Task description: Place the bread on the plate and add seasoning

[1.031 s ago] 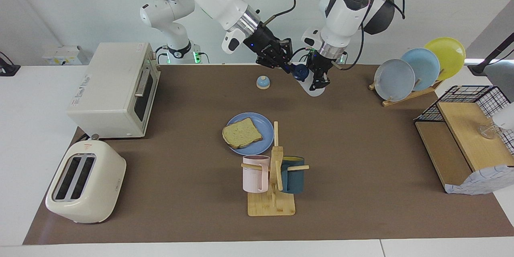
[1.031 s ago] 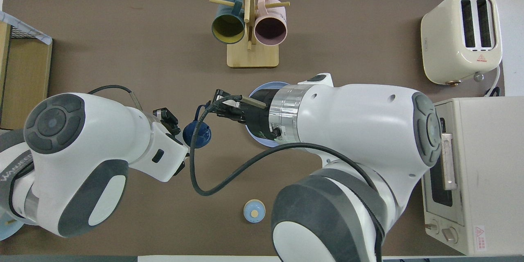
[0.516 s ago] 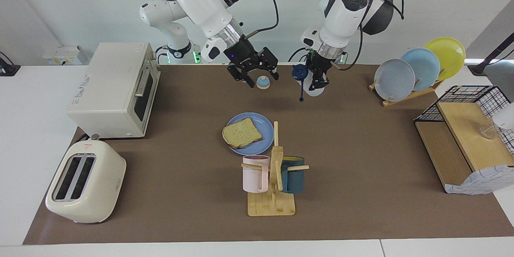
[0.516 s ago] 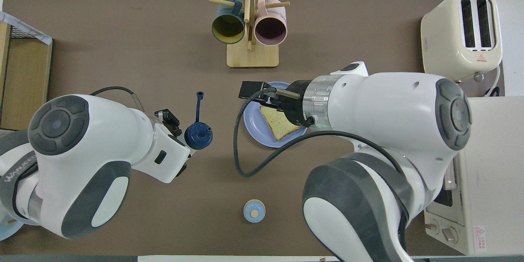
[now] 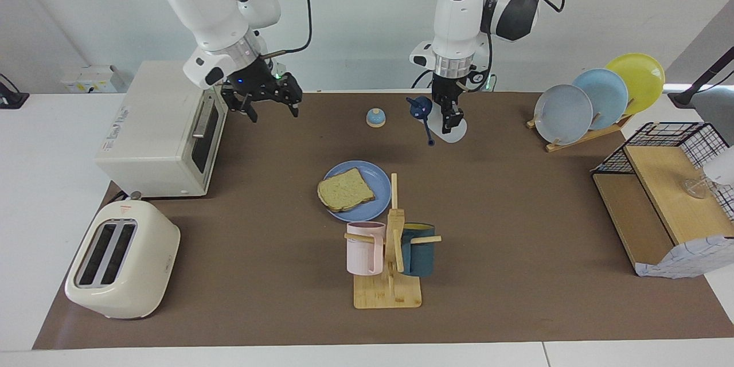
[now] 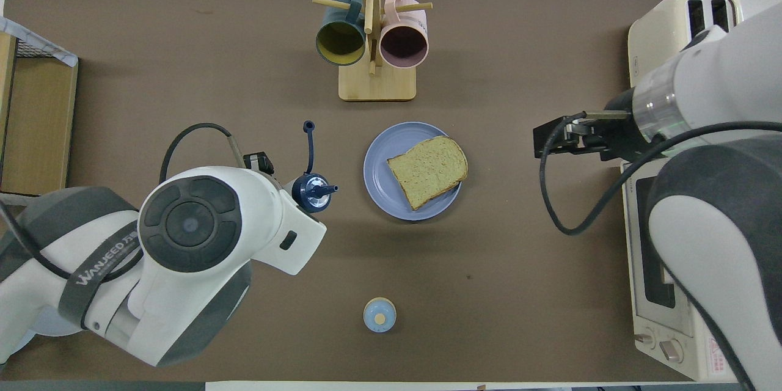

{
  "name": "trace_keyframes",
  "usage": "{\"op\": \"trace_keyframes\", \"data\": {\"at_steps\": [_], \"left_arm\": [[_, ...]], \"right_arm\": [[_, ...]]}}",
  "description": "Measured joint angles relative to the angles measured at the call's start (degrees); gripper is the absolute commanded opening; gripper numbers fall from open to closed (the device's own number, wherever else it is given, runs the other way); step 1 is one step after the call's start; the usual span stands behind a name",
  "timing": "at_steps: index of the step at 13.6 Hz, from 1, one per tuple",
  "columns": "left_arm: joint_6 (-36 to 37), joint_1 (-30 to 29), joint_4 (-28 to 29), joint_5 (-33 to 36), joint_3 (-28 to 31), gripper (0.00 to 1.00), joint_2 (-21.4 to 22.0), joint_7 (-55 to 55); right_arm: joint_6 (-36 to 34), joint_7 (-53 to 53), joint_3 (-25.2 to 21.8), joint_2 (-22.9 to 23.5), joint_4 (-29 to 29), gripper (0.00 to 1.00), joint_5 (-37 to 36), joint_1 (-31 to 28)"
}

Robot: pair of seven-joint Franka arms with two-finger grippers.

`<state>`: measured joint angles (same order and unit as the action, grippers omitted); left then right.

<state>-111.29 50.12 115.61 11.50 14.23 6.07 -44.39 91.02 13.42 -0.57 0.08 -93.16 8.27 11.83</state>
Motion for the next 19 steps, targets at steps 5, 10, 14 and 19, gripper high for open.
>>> {"op": "trace_keyframes", "data": {"at_steps": [5, 10, 14, 19], "left_arm": [[9.0, 5.0, -12.3, 8.5, -0.6, 0.00, -13.4, 6.3], [18.6, 9.1, -21.0, 14.4, -0.7, 0.00, -21.8, 7.3], [23.1, 10.4, -29.7, 15.0, -0.7, 0.00, -32.6, 10.3], [27.4, 12.6, -32.4, 20.7, -0.1, 0.00, -36.2, 10.8]], "right_arm": [[-6.5, -7.3, -2.0, 0.3, 2.5, 1.00, -6.0, -5.7], [-5.9, -9.0, -3.6, 1.0, 2.2, 1.00, -7.3, -5.8], [-5.8, -13.1, -3.6, 1.1, 2.2, 1.00, -7.5, -7.1], [-4.5, -14.8, -5.4, 1.1, 1.3, 1.00, -7.5, -7.8]]}}
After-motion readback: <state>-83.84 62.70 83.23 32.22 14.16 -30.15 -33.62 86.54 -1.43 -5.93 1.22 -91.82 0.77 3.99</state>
